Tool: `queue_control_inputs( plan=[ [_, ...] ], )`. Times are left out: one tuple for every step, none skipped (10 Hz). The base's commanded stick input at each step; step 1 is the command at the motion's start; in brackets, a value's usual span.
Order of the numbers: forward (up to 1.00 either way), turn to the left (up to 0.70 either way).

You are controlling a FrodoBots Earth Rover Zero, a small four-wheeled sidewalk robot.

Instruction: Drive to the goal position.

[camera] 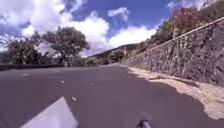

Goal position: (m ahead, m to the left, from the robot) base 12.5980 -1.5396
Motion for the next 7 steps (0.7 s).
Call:
queue_control_inputs(
  plan=[
    [0.45, 0.00],
    [0.45, 0.00],
    [0.45, 0.00],
    [0.45, 0.00],
    [0.45, 0.00],
    [0.45, 0.00],
    [0.45, 0.00]
  ],
)
